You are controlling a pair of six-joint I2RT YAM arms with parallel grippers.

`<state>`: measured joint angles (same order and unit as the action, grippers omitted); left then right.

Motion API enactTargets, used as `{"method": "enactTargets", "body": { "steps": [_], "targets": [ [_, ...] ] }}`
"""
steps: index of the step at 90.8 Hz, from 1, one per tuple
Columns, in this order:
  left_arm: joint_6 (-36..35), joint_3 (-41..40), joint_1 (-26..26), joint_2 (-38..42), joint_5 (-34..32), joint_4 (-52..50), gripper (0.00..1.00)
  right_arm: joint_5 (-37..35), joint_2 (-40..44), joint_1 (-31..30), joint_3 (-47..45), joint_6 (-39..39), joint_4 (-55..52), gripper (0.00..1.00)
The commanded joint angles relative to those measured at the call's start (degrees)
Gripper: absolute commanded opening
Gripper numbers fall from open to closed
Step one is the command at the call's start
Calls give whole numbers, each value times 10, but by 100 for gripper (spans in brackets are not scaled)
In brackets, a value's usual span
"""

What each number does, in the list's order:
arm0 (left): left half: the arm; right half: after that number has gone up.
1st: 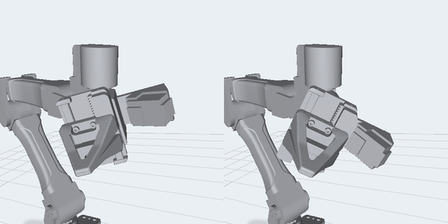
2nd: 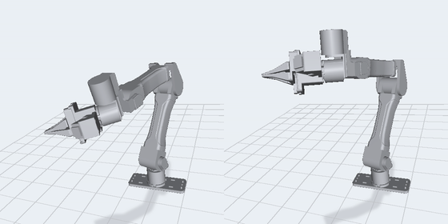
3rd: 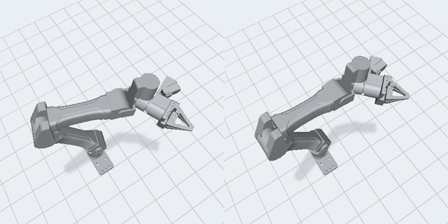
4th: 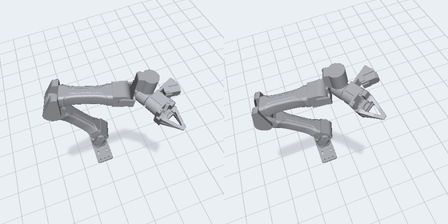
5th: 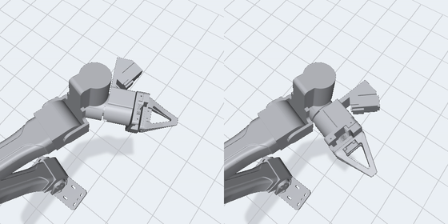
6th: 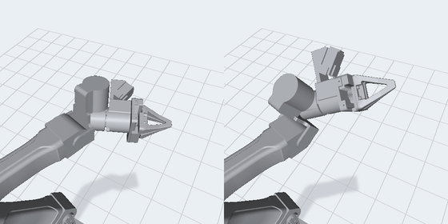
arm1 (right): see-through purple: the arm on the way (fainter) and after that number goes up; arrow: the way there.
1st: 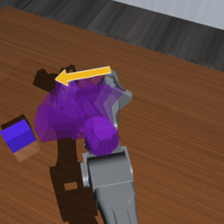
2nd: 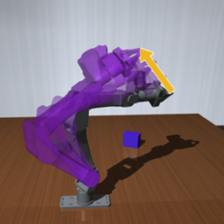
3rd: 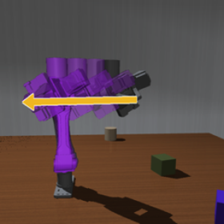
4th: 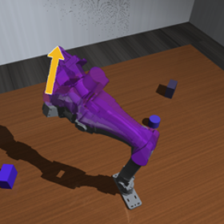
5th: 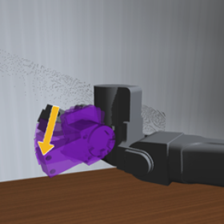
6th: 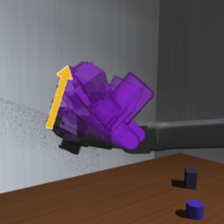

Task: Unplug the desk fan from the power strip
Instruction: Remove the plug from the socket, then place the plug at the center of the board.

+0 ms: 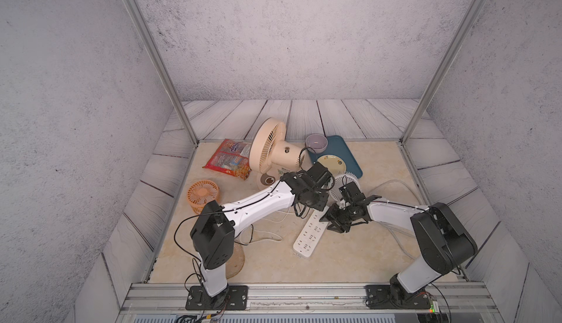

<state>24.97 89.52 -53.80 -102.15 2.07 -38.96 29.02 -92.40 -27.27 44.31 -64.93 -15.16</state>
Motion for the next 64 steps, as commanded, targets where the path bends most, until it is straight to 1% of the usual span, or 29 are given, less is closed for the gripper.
{"method": "enactTargets", "body": {
  "steps": [1,17,27,38,47,64],
  "targets": [
    [6,10,-2,8,-7,9,0,-83,-39,0,-28,-8,-87,48],
    [-1,14,8,22,-34,3,0,-89,-17,0,-17,5,-98,50],
    [-3,17,30,29,-34,4,0,-106,36,0,2,22,-110,56],
    [-11,27,55,24,-33,11,0,-126,103,0,21,39,-138,64],
    [-29,35,68,3,-20,33,0,-150,156,0,28,51,-180,70],
    [-68,93,72,-70,4,43,0,-210,271,2,13,52,-273,71]
  ]
}}
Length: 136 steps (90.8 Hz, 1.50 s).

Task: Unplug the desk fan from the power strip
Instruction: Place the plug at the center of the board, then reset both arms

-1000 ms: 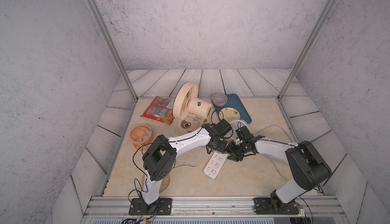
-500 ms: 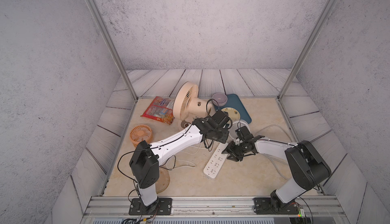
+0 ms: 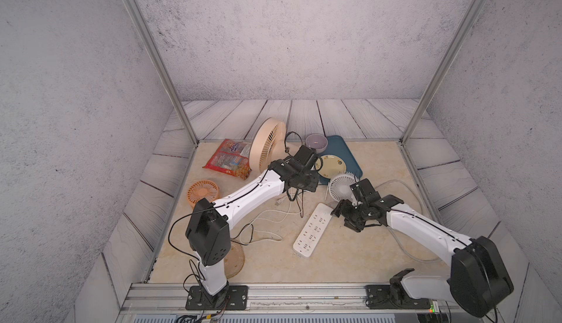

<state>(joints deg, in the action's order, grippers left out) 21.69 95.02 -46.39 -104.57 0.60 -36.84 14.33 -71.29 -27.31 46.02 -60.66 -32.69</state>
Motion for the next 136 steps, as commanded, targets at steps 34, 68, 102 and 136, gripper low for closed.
{"method": "enactTargets", "body": {
  "steps": [34,68,102,136],
  "targets": [
    [-30,91,-1,-167,21,72,3,-178,271,8,-10,-18,-242,71],
    [-35,50,-10,-114,8,121,98,-232,305,10,25,2,-314,72],
    [-4,-194,-94,233,-128,183,98,-378,251,67,3,221,-115,84],
    [8,-422,-33,590,-369,49,98,-377,35,208,-212,524,565,89]
  ]
}}
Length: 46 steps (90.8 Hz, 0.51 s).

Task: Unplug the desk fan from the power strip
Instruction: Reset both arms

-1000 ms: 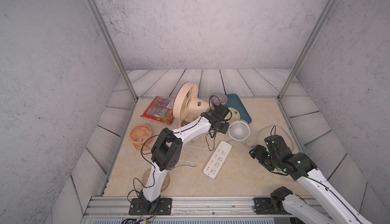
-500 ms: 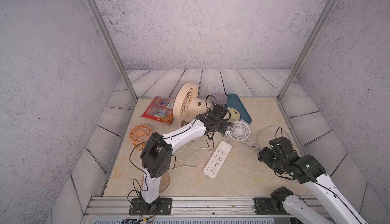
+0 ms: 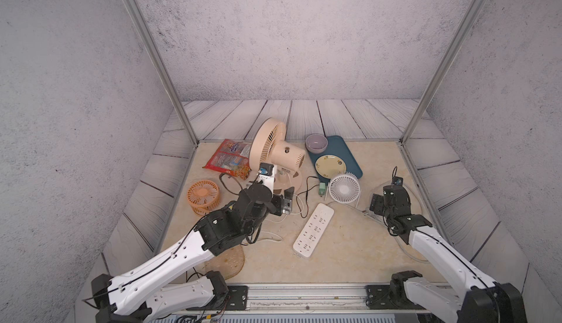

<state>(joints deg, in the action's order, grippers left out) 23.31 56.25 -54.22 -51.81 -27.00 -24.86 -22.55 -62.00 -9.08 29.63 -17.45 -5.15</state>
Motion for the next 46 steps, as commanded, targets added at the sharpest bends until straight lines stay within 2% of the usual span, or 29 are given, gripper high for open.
{"method": "enactTargets", "body": {
  "steps": [1,9,16,22,30,39,46],
  "targets": [
    [-10,-39,57,70,-92,-75,98,-6,-66,29,-54,92,309,89],
    [-44,-79,156,126,-55,-80,98,0,-141,48,-92,86,465,90],
    [-90,-117,245,157,-21,-52,98,17,-175,53,-87,111,511,90],
    [-125,-152,312,163,11,-12,98,48,-213,67,-94,106,550,90],
    [-121,-187,394,141,45,29,98,71,-290,79,-136,108,722,92],
    [-108,-219,473,99,78,90,98,45,-247,81,-138,86,648,94],
    [-125,-249,515,57,101,181,98,44,-250,82,-143,84,670,94]
  ]
}}
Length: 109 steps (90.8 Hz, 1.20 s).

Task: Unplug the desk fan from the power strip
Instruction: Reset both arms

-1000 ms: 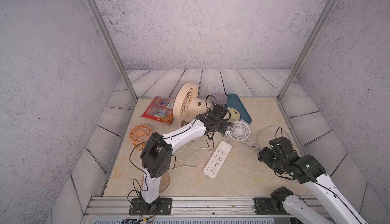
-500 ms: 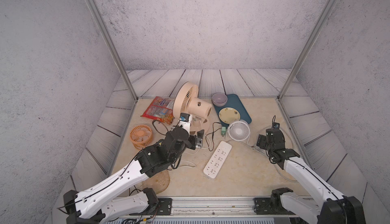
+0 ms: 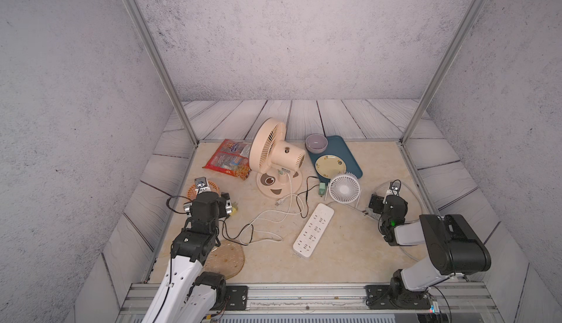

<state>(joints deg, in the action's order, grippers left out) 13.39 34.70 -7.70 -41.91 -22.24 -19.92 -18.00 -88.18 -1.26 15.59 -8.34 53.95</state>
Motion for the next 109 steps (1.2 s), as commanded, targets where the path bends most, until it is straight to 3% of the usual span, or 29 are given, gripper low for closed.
{"method": "enactTargets", "body": {
  "steps": [1,8,17,28,37,46,53,60,67,109],
  "targets": [
    [-28,-39,54,-48,55,146,98,-2,7,4,-5,-7,88,94],
    [-65,-84,65,-103,61,284,98,0,-25,4,-17,2,159,99],
    [-85,-130,75,-194,75,446,98,-2,-7,4,-10,-3,114,99],
    [-77,-154,86,-323,102,629,98,-1,-16,4,-12,-3,133,99],
    [-93,-124,91,-388,161,645,98,-1,-14,4,-7,-4,120,99],
    [-104,-137,92,-479,184,779,98,0,-16,5,-4,-3,118,99],
    [-92,-87,91,-450,159,628,98,0,-17,5,-3,-2,117,99],
    [-110,-104,77,-472,136,706,98,1,-17,5,3,0,107,99],
    [-105,-82,77,-450,141,622,98,2,-17,4,5,1,101,99],
    [-115,-79,77,-455,164,625,98,2,-17,4,8,4,98,99]
  ]
}}
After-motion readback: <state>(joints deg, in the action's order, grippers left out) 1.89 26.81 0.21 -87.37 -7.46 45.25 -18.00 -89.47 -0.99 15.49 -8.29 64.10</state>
